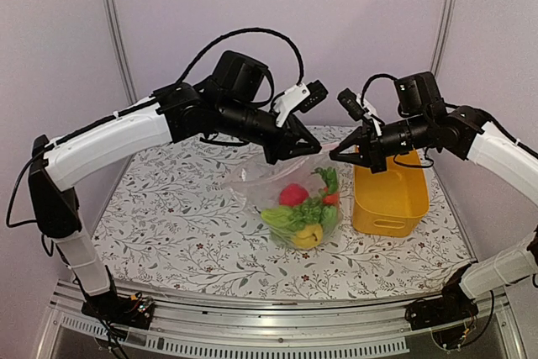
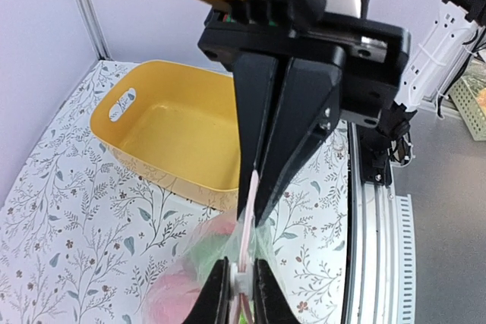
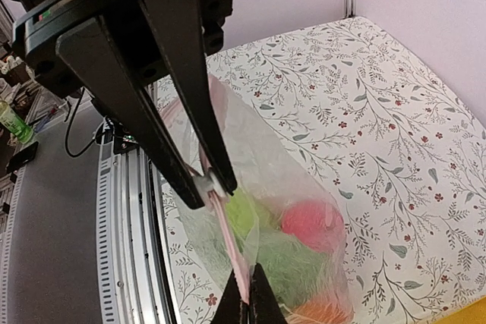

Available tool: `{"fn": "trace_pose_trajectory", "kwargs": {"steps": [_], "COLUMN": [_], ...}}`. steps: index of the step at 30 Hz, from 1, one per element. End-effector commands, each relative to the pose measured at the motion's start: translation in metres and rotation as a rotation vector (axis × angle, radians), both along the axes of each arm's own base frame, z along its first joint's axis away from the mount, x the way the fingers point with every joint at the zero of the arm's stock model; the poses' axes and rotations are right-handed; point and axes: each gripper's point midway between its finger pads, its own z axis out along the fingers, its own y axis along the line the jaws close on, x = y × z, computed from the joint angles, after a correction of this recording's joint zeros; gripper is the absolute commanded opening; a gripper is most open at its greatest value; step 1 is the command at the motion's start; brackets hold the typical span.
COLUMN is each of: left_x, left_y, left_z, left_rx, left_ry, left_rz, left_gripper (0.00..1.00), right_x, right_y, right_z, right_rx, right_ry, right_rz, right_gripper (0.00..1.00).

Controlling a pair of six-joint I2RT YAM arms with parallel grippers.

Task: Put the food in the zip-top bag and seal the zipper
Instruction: Zip the zipper of the food storage bag.

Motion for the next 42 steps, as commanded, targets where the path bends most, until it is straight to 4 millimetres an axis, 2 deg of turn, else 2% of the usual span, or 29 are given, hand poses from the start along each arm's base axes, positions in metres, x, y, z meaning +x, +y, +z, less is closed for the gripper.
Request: {"fn": "trace_pose_trajectory", "kwargs": {"steps": [1,12,18,30,37,42], "left_x": [0.008,0.006,0.000,-0.011,-0.015,-0.014], "left_y": [0.035,0.079,0.107,0.159,0.180,0.184], "left_z": [-0.003,-0.031,-0.046,-0.058,-0.062,-0.063], "left_rx": [0.065,0.154,0.203,0.232,0.237,0.240], "left_ry": [0.004,0.069,0.105,0.117,0.119,0.122], "left_rz": [0.078,0.149,0.190,0.284,0.315,0.323], "left_gripper": [0.10,0.05,0.04,0.03,0.03,0.03], "right_x": [0.014,0.040,0.046,0.056,0.058,0.060], "right_y": [-0.019,-0.045,-0.047,-0.048,-0.047,-0.048], "right_z": [0.008,-0.007,-0.010,-0.015,-0.017,-0.018], "right_rx": [0.033,0.017,0.009,0.001,-0.001,-0.003], "right_ry": [-0.016,0.004,0.014,0.033,0.041,0.042], "right_rz": [-0.079,-0.201,-0.223,-0.246,-0.249,-0.256], "right_gripper": [0.00,0.00,0.00,0.00,0.00,0.00]}}
